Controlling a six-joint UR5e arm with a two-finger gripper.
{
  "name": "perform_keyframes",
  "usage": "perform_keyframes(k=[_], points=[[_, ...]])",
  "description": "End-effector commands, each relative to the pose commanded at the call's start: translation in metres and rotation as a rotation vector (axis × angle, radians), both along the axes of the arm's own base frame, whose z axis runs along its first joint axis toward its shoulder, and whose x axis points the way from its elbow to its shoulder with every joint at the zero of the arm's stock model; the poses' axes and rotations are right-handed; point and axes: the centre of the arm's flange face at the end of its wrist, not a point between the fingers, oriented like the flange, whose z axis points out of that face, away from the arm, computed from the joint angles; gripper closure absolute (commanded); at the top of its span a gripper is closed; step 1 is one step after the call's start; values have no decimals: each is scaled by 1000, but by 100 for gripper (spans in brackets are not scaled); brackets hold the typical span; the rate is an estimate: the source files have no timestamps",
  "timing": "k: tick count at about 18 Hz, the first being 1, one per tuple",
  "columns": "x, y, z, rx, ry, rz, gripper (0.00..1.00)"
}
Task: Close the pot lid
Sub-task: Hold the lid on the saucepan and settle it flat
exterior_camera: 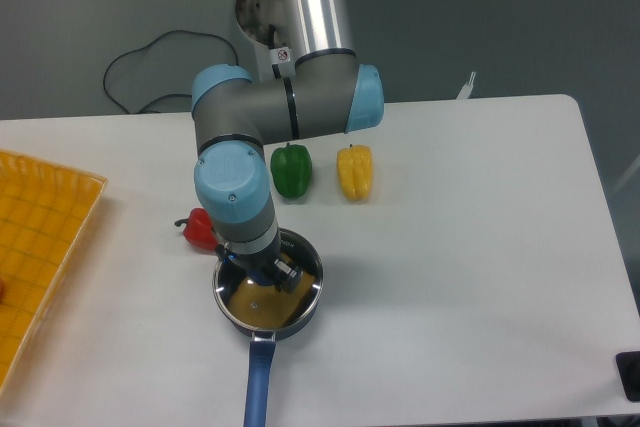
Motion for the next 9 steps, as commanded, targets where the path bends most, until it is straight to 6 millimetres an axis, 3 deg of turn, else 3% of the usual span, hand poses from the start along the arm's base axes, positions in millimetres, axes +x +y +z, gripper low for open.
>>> perform_keyframes(k=[2,4,9], points=[[0,0,2,3,1,0,27],[0,0,2,3,1,-1,0],[-2,-1,5,9,-1,-1,0]])
